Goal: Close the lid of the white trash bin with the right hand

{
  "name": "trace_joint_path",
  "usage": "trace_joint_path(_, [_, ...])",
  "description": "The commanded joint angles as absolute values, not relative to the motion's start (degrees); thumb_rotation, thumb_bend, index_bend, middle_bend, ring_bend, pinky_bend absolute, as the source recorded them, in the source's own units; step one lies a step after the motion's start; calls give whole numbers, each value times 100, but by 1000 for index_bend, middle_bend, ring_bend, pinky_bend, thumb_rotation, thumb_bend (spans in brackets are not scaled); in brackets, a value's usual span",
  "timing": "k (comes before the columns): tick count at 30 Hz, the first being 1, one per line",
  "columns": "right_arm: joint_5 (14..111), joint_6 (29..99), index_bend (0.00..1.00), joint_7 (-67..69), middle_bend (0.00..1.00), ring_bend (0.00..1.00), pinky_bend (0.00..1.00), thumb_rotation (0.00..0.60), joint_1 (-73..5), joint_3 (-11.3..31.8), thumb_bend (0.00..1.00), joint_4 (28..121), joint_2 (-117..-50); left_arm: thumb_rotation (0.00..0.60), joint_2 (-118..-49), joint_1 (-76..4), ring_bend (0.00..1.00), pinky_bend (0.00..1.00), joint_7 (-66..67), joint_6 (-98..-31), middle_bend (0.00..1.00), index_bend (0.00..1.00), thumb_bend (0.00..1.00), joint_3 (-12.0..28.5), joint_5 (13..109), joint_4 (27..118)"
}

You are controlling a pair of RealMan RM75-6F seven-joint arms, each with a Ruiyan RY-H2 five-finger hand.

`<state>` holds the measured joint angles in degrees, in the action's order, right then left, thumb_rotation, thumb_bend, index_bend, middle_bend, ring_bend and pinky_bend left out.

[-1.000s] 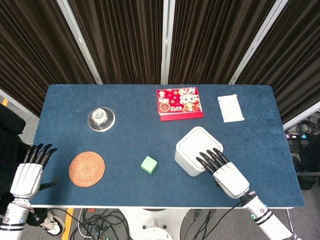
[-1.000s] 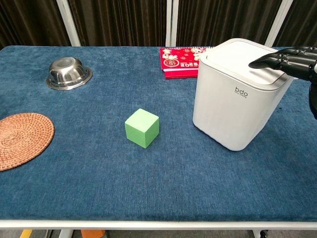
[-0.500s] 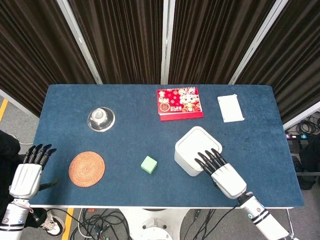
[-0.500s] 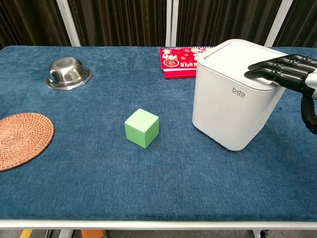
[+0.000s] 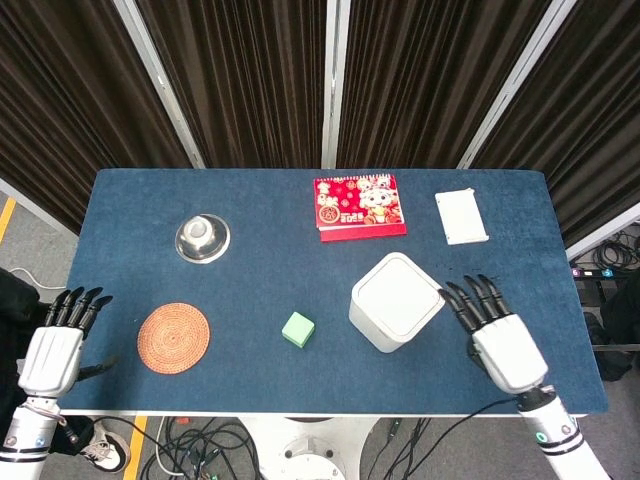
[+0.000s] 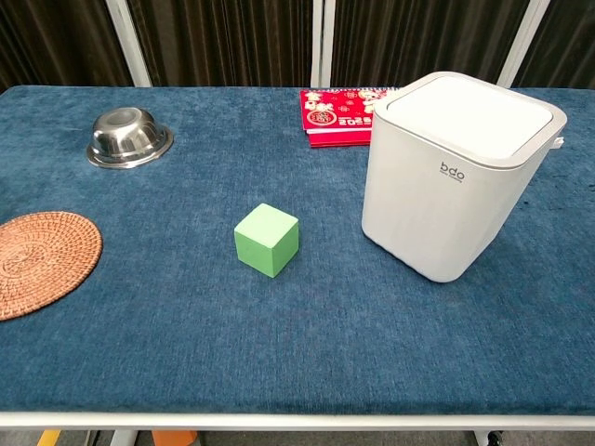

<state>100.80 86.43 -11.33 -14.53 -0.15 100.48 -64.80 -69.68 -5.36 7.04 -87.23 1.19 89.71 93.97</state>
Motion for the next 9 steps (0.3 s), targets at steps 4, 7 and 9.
trace_joint_path(4, [9018,8981,0,-351,8,0,0,600,-616,-127,832,9078,-6360,600,-6956,-566,43,82,755,-8699,110,175,0,141,8978,9472])
trace_joint_path(7, [8509,8948,0,-284,0,0,0,600,-393,-61,455,8855,-6446,600,-6951,-580,43,82,772,-8697,111,176,0,150,8993,9489])
trace_joint_path(9, [8335,8903,0,-206,0,0,0,600,-330,-19,148,8781,-6501,600,-6948,-577,43,82,784,-8691,110,176,0,141,8990,9485])
